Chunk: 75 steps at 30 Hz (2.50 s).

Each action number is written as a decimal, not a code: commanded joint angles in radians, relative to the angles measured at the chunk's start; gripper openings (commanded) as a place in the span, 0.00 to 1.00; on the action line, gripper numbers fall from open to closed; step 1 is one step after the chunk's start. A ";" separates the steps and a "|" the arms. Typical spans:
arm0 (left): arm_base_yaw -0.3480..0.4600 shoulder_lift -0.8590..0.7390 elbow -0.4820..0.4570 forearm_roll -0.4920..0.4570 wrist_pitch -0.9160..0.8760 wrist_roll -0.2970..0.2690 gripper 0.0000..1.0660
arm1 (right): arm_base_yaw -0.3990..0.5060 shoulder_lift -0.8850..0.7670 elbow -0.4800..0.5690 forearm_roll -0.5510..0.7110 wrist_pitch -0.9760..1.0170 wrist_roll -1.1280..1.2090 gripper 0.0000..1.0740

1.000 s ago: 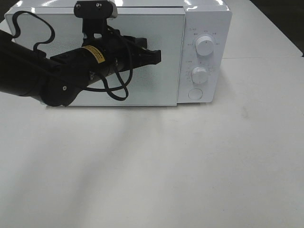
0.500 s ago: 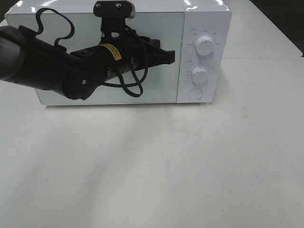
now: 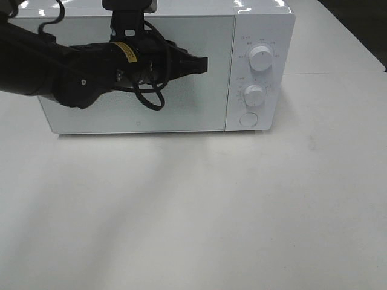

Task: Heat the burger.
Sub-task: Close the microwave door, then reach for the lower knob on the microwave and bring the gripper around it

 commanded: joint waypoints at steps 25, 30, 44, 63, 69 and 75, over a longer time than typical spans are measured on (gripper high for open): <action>-0.033 -0.339 0.010 0.030 1.075 -0.010 0.94 | -0.003 -0.026 0.004 -0.001 -0.012 -0.009 0.70; -0.015 -0.396 0.010 0.053 1.176 -0.014 0.94 | -0.003 -0.026 0.004 -0.001 -0.012 -0.009 0.70; 0.339 -0.491 0.010 -0.002 1.388 0.064 0.94 | -0.003 -0.026 0.004 -0.001 -0.012 -0.009 0.70; 0.670 -0.721 0.173 -0.028 1.492 0.181 0.94 | -0.003 -0.026 0.004 -0.001 -0.012 -0.009 0.70; 0.670 -0.863 0.265 -0.029 1.494 0.181 0.94 | -0.003 -0.026 0.004 -0.001 -0.012 -0.009 0.70; 0.670 -1.010 0.359 -0.028 1.481 0.181 0.94 | -0.003 -0.026 0.004 -0.001 -0.012 -0.009 0.70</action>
